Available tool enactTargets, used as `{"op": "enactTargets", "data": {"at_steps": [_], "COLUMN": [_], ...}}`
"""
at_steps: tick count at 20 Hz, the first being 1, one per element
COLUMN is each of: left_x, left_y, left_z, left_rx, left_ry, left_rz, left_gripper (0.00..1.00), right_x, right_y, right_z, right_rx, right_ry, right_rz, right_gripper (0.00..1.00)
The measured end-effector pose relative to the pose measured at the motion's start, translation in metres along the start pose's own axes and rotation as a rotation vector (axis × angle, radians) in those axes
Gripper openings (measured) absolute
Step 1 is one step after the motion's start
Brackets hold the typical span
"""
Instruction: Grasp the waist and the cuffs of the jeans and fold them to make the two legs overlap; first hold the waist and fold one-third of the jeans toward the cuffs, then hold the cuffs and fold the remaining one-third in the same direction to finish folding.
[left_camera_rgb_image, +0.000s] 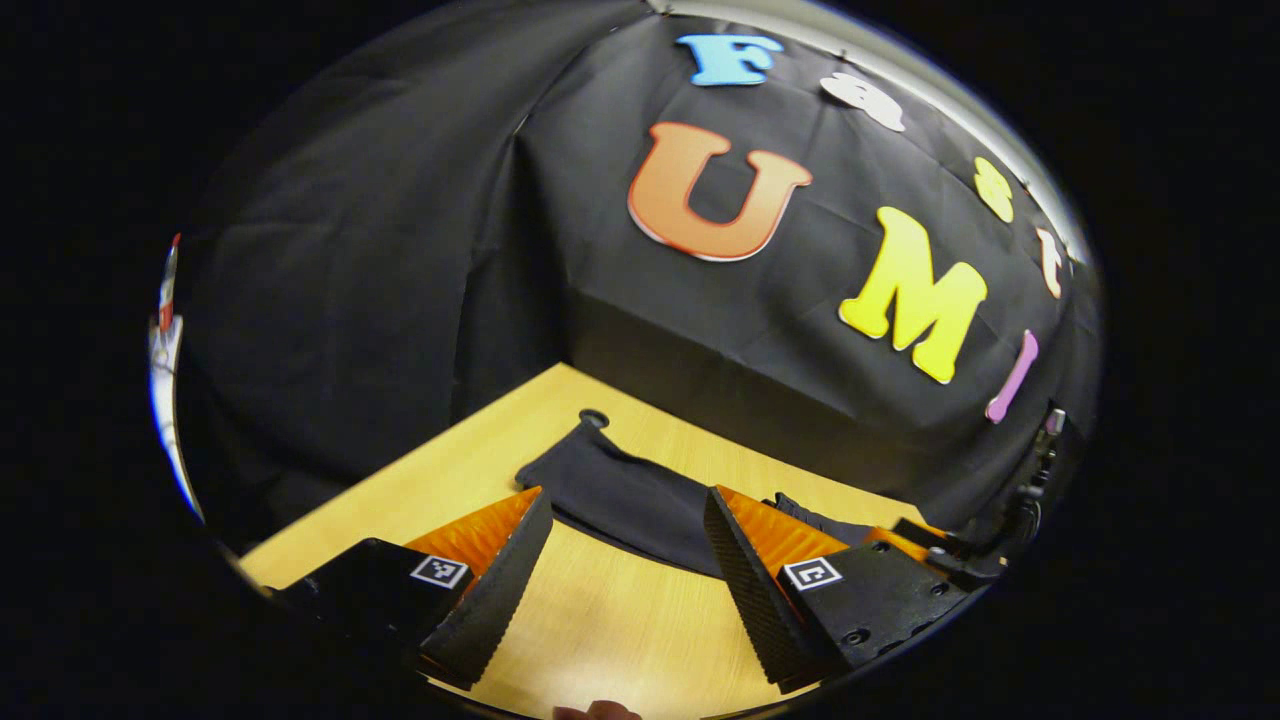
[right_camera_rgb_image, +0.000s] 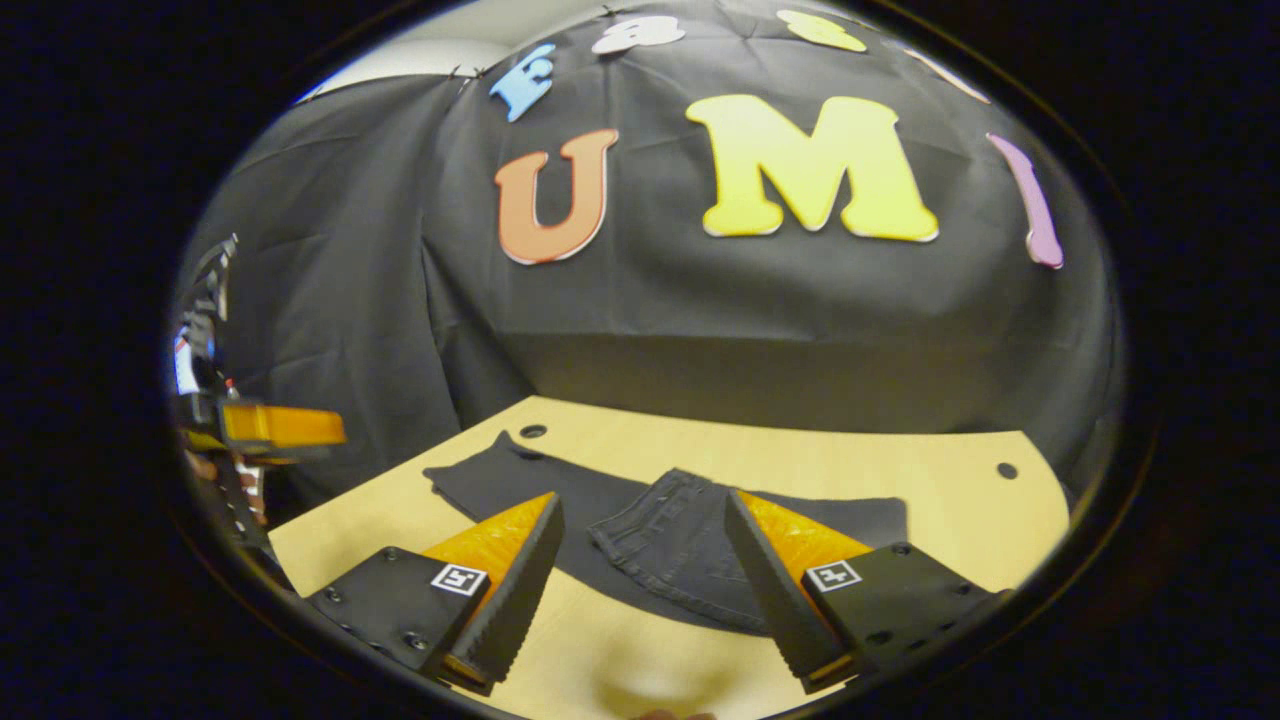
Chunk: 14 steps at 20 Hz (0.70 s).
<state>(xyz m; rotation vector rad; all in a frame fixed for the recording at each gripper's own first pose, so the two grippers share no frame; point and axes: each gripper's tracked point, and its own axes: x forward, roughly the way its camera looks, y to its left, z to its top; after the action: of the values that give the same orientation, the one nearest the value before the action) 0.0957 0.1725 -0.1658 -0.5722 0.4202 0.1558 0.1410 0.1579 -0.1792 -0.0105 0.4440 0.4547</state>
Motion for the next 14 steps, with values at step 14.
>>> {"op": "enactTargets", "data": {"at_steps": [14], "left_x": [0.117], "left_y": [0.048], "left_z": [-0.063], "left_rx": [-0.457], "left_ry": [0.249], "left_rz": [0.104], "left_gripper": [0.99], "right_x": [-0.154], "right_y": [-0.087], "right_z": [0.124], "right_rx": [-0.051], "right_ry": [-0.280], "right_rz": [-0.244], "right_gripper": [0.95]}}
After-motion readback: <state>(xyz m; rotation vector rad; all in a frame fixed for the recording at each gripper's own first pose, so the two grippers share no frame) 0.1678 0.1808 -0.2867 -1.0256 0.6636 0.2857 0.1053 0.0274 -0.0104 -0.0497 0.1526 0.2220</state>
